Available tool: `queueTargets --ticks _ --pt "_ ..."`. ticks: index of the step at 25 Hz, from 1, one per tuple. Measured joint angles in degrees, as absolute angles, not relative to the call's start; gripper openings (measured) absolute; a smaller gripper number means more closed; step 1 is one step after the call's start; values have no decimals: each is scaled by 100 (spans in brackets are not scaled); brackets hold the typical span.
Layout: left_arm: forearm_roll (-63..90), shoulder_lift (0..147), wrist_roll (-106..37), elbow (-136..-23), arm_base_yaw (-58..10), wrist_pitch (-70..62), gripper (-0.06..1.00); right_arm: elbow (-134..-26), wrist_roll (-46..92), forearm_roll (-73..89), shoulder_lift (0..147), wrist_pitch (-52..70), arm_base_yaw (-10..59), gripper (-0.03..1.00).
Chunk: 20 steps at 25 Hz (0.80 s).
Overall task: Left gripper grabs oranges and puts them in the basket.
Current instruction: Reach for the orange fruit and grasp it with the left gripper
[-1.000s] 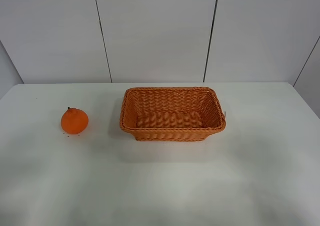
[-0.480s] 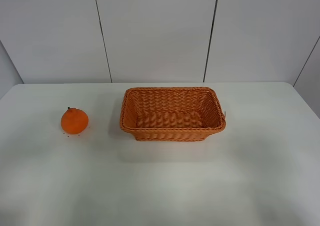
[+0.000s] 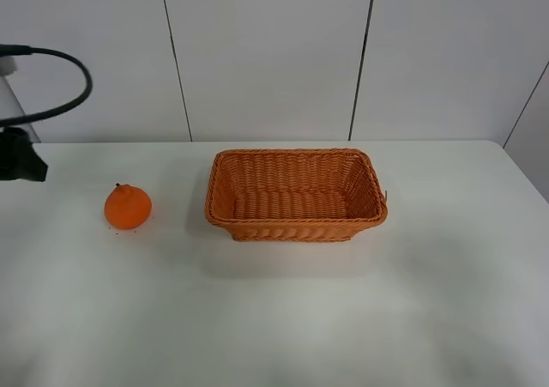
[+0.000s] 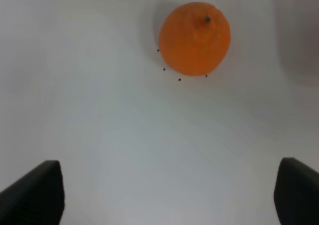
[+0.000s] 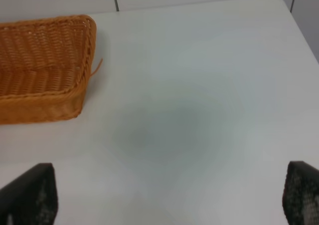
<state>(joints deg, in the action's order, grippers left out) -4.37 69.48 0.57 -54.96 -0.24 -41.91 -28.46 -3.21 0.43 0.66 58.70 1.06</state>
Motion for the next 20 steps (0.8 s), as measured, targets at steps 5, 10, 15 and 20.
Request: queueTargets --ticks 5,10,15,20 --pt "-436 8485 -275 -6309 -24 -4047 94 -2846 -321 43 66 5870 106 69" --pt "-157 9538 -589 -6743 -24 -3756 94 -2846 -321 43 66 5870 106 69" --pt "177 10402 -1028 -6935 -24 -3536 94 -2846 -321 43 66 5870 106 69" --pt "338 10966 -1169 -7033 -24 -3349 94 -2846 -321 43 66 5870 106 69"
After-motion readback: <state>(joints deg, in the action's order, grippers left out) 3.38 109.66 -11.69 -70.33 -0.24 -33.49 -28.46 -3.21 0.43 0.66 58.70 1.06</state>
